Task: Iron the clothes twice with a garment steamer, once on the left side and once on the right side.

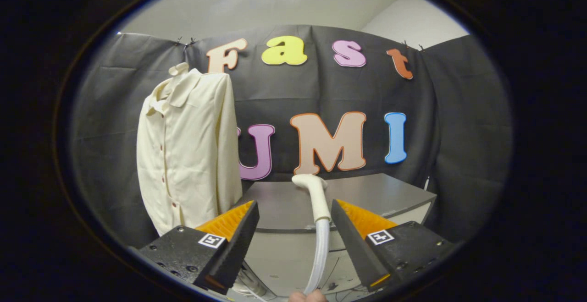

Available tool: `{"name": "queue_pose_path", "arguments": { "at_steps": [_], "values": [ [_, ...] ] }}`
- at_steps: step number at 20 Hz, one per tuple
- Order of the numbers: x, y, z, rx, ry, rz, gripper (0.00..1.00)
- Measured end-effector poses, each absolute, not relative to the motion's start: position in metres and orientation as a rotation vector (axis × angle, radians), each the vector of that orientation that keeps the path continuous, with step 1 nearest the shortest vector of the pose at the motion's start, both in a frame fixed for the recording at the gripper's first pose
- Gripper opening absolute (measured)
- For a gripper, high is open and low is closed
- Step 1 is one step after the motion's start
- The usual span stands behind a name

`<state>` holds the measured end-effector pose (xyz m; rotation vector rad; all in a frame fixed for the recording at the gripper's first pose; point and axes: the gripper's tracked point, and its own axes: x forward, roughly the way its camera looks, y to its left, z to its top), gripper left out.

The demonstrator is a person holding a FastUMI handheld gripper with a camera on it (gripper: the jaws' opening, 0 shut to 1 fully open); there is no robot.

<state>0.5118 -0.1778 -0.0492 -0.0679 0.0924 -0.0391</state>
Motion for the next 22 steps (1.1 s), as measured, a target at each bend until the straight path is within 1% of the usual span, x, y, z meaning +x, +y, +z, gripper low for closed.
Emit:
{"name": "queue_pose_path", "arguments": {
  "at_steps": [3,8,19,22],
  "values": [
    [0.535,-0.194,-0.052,-0.079,0.113,-0.088,0.97],
    [0.571,-0.209,-0.06,-0.079,0.164,-0.116,0.97],
    [0.624,-0.223,-0.09,-0.066,0.269,-0.134,0.97],
    [0.647,-0.231,-0.114,-0.071,0.359,-0.145,0.95]
  ]
}}
